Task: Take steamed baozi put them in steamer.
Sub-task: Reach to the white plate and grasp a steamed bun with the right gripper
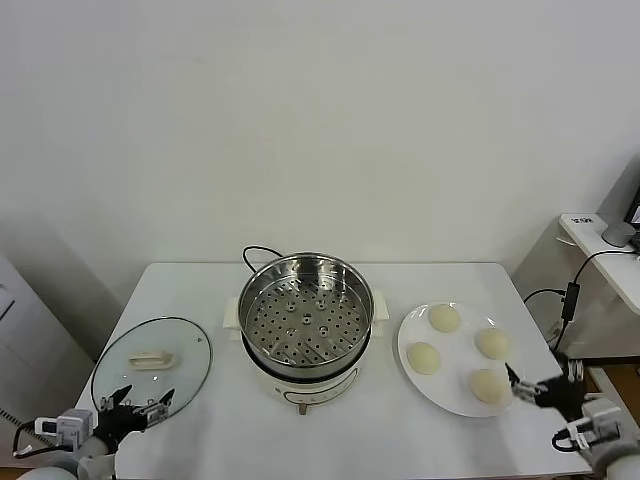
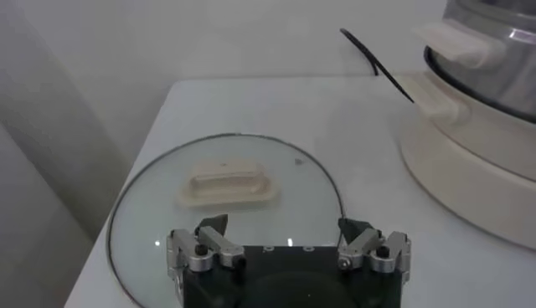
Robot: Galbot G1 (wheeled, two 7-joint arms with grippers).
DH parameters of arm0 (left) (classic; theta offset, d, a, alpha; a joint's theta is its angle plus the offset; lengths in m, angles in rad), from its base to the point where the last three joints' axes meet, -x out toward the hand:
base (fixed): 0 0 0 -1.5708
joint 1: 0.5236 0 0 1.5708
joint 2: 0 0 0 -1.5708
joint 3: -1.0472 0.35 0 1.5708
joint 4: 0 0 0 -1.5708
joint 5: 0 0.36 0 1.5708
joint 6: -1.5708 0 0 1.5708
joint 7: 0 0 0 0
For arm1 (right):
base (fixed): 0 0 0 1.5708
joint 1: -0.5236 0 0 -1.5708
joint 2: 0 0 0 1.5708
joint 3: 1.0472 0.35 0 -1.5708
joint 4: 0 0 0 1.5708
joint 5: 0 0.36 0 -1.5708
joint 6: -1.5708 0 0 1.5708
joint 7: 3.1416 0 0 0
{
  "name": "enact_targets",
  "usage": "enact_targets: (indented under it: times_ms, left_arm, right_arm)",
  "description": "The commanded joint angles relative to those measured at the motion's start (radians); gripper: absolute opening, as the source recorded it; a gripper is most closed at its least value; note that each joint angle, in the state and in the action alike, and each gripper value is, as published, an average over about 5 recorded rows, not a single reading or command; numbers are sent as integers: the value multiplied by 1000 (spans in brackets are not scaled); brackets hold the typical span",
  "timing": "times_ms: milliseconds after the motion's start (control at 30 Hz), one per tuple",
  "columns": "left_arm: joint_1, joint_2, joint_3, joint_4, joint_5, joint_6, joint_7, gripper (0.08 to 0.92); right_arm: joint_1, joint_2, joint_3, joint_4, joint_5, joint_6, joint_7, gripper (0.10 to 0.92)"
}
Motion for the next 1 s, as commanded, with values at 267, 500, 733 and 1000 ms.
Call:
enact_targets:
  times_ms: [267, 500, 733, 1000]
  left_arm:
    - [-13, -21, -2, -16, 18, 36, -16, 823]
    - [-18, -38, 2, -18, 47, 47, -16, 823]
    - [-27, -40, 4, -6, 49, 47, -18, 823]
    - [-41, -39, 10, 5, 50, 49, -22, 823]
  right_arm:
    - [723, -275, -530, -353, -376, 169, -483, 823]
    - [1207, -347, -1040, -526, -213, 163, -751, 823]
    - [1614, -303, -1472, -699, -114, 174, -898, 823]
    - [1748, -142, -1668, -868, -127, 219, -943, 823]
